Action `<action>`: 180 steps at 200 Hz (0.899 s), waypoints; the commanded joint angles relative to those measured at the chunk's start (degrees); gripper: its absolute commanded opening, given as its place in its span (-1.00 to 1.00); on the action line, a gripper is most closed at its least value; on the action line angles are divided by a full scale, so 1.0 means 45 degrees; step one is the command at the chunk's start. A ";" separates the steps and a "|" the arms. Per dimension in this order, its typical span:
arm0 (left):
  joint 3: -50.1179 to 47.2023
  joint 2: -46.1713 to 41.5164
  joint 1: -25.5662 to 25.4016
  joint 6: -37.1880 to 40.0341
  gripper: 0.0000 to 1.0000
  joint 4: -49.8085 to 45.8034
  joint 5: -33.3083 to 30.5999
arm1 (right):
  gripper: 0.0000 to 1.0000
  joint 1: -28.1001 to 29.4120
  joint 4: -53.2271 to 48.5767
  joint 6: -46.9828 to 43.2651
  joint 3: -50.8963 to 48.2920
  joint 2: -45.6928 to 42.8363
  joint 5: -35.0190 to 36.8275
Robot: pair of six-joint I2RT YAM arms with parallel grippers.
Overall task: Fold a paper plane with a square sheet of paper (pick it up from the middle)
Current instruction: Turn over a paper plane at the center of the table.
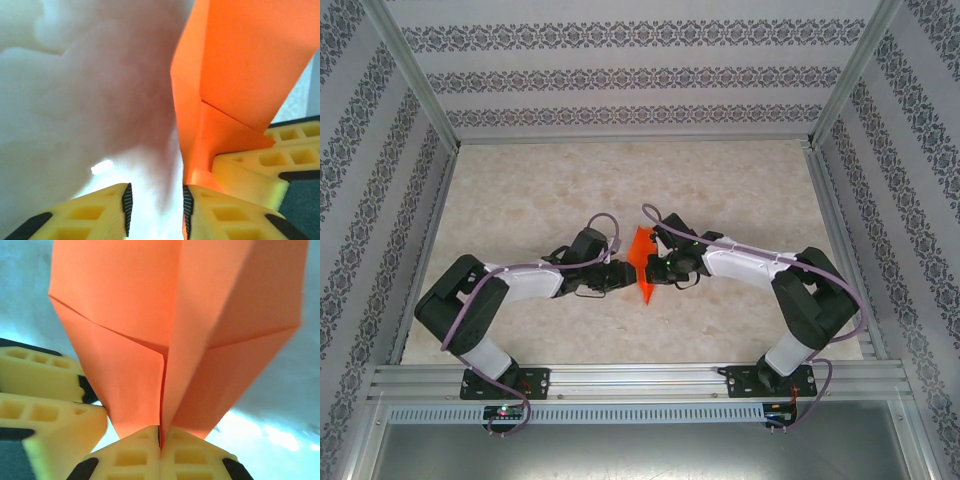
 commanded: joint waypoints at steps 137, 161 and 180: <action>-0.1330 -0.2970 0.1352 0.1121 0.03 -0.2345 0.0598 | -0.63 0.1718 -0.3497 -0.0829 0.2588 0.2713 0.2687; -0.1340 -0.2647 0.1354 0.1107 0.03 -0.2095 0.0780 | -0.58 0.1884 -0.3456 -0.0738 0.2645 0.2521 0.2641; -0.1357 -0.2438 0.1359 0.1123 0.03 -0.1921 0.0890 | -0.58 0.1949 -0.3562 -0.0709 0.2749 0.2424 0.2756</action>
